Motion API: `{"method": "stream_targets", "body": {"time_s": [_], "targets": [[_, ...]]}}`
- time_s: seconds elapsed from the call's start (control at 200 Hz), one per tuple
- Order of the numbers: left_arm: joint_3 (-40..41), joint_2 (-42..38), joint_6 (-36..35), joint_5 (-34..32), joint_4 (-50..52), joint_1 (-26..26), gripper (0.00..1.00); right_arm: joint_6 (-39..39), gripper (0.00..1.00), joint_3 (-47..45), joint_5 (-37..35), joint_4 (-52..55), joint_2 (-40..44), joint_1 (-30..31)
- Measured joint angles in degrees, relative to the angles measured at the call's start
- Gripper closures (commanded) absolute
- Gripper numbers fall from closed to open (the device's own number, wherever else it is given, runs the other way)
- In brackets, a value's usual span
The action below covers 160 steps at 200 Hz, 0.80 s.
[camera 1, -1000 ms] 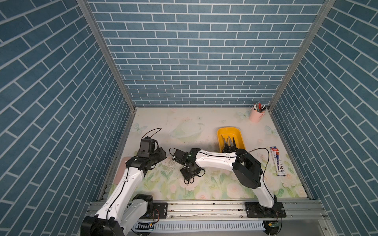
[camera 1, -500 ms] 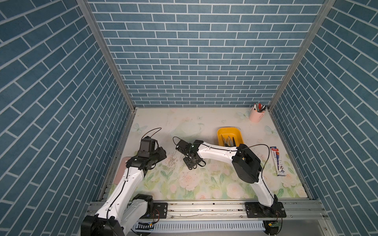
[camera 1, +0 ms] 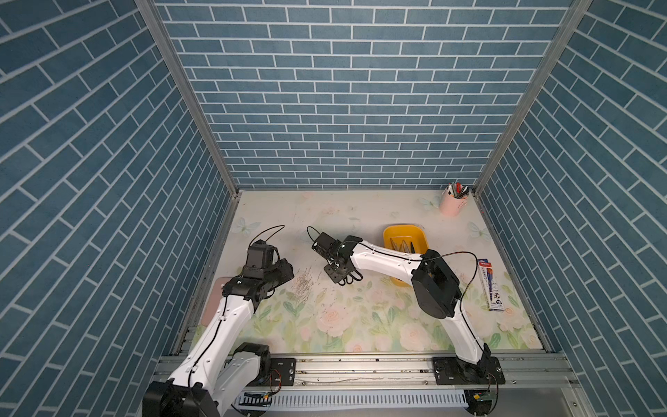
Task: Put the scissors into the storage box
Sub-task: Pick up the scissors from the center of the board.
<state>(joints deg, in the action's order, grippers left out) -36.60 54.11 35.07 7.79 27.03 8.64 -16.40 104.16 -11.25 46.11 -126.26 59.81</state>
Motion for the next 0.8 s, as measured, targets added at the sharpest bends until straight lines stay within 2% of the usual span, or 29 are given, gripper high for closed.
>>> {"method": "stream_targets", "body": {"time_s": [0.1, 0.3, 0.545, 0.8], "targets": [[0.2, -0.2, 0.0, 0.0, -0.2, 0.0, 0.47, -0.3, 0.59, -0.2, 1.8, 1.3, 1.8, -1.2], [0.2, -0.1, -0.2, 0.4, -0.4, 0.0, 0.47, -5.5, 0.59, -0.2, 5.6, 5.6, 3.6, -5.1], [0.2, 0.0, -0.4, 0.7, -0.4, 0.0, 0.46, -10.5, 0.60, -0.5, 7.2, 7.5, 3.2, -2.8], [0.3, 0.2, -0.6, 1.1, -0.5, 0.0, 0.44, -12.9, 0.57, 1.4, 7.6, 8.4, -1.7, -2.1]]}}
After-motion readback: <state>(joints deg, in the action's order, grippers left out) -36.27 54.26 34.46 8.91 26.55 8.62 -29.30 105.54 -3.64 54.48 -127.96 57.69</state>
